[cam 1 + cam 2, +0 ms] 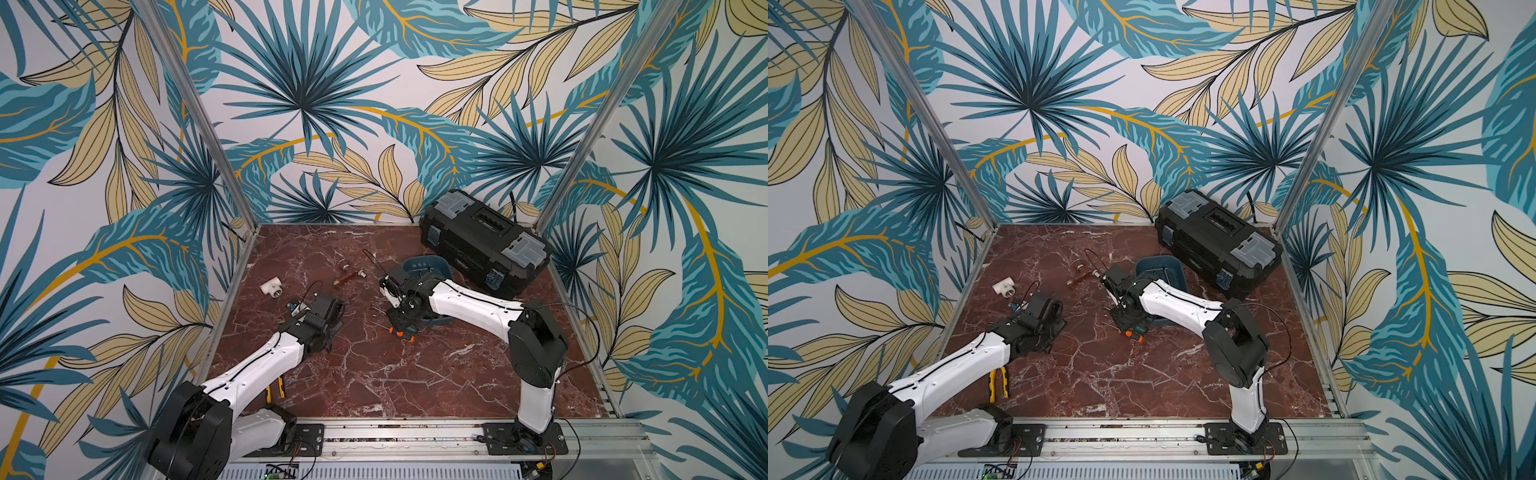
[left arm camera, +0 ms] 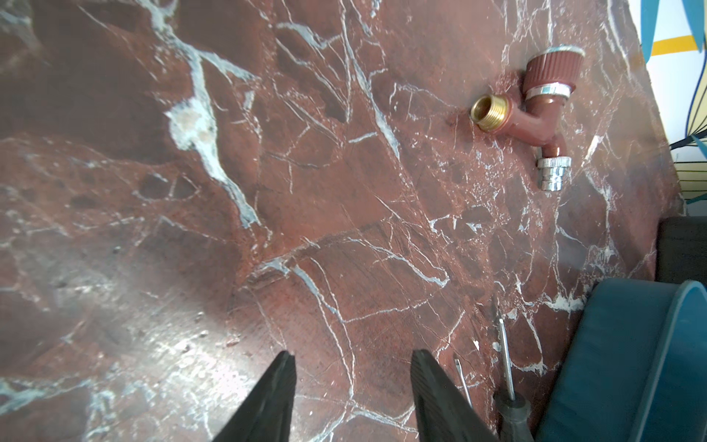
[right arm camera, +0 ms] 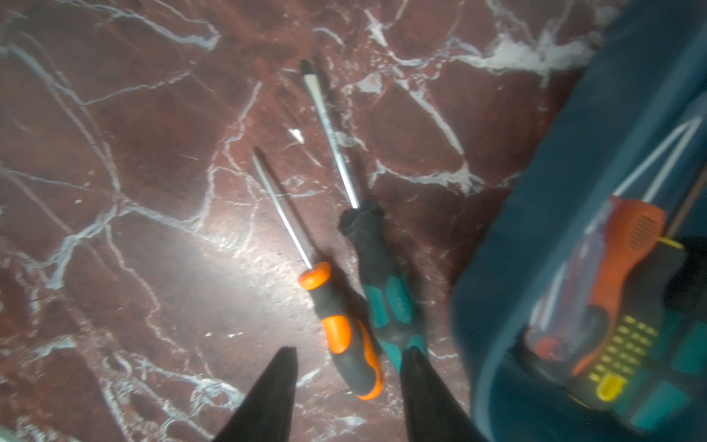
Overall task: Put the screwdriver on the desktop into the storage box
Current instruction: Pick up the screwdriver from the center of the board.
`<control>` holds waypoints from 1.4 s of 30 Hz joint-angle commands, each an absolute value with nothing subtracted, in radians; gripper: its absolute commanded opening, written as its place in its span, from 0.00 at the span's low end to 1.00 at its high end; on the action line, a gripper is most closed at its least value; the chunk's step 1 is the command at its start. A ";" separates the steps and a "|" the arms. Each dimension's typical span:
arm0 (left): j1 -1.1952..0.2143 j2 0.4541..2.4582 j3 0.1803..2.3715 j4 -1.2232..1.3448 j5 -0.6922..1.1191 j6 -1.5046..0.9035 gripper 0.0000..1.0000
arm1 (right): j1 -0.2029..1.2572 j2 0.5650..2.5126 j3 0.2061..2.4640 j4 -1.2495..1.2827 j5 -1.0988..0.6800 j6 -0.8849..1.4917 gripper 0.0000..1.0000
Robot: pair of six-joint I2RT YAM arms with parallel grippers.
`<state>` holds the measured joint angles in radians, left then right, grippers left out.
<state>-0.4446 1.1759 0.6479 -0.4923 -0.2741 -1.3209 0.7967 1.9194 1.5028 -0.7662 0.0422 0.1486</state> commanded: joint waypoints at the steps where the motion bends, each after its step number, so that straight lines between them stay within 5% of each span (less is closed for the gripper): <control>1: -0.436 1.136 0.601 -0.513 -0.307 -1.346 0.53 | 0.798 1.931 1.528 -0.767 0.018 0.109 0.50; 42: -0.436 1.224 0.615 -0.468 -0.259 -1.359 0.53 | 0.854 2.080 1.488 -0.800 0.089 0.087 0.40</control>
<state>-0.4431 1.2182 0.6086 -0.4778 -0.2607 -1.3590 0.8406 2.0457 1.5070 -0.7650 0.0673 0.1097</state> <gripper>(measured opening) 0.526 0.402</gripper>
